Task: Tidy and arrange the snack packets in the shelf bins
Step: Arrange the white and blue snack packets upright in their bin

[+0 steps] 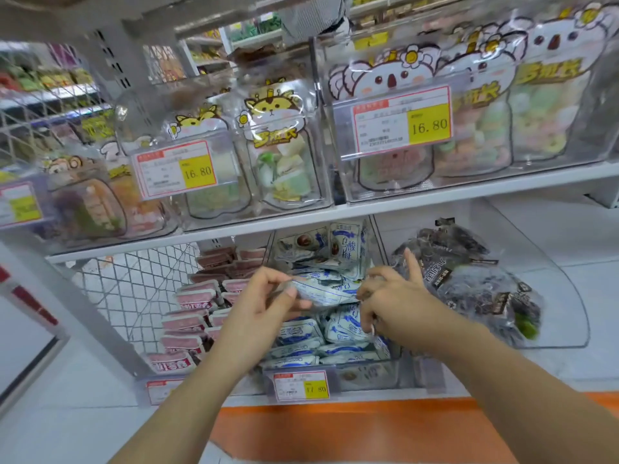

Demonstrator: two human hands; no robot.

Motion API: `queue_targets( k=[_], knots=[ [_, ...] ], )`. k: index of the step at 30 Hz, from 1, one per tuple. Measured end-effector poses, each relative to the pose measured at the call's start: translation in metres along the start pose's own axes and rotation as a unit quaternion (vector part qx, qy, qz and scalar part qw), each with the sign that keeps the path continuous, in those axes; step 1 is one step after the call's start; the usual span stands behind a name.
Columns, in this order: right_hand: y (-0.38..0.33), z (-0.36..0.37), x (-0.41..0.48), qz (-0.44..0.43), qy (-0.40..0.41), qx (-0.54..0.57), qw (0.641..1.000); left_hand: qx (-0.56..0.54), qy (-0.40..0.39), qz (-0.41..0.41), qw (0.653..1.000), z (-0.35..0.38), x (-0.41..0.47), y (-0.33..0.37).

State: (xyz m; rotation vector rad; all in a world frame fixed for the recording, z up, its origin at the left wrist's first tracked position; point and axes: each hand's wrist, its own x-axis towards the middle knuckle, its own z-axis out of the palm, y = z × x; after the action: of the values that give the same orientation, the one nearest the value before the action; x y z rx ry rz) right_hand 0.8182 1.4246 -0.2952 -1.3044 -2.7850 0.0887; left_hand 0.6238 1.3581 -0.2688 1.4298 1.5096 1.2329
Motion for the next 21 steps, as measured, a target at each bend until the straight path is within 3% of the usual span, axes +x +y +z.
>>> queue_targets(
  k=[3,6,12,17,21],
  knots=[
    [0.011,-0.003,0.004,-0.044,0.122,0.068,0.989,-0.082,-0.012,-0.012,0.996,-0.008,-0.012,-0.005],
    [0.019,-0.010,0.000,-0.037,0.126,0.172,0.976,-0.127,0.022,-0.020,0.991,-0.013,-0.019,-0.009],
    [0.011,-0.018,-0.007,0.033,0.221,0.319,0.921,0.056,0.104,0.009,0.993,-0.012,-0.023,-0.019],
    [0.001,-0.017,-0.005,0.067,0.259,0.352,0.897,0.064,0.120,-0.007,0.991,-0.011,-0.022,-0.029],
    [-0.003,-0.019,-0.006,0.096,0.320,0.373,0.865,-0.004,0.131,-0.035,0.991,-0.008,-0.024,-0.024]
  ],
)
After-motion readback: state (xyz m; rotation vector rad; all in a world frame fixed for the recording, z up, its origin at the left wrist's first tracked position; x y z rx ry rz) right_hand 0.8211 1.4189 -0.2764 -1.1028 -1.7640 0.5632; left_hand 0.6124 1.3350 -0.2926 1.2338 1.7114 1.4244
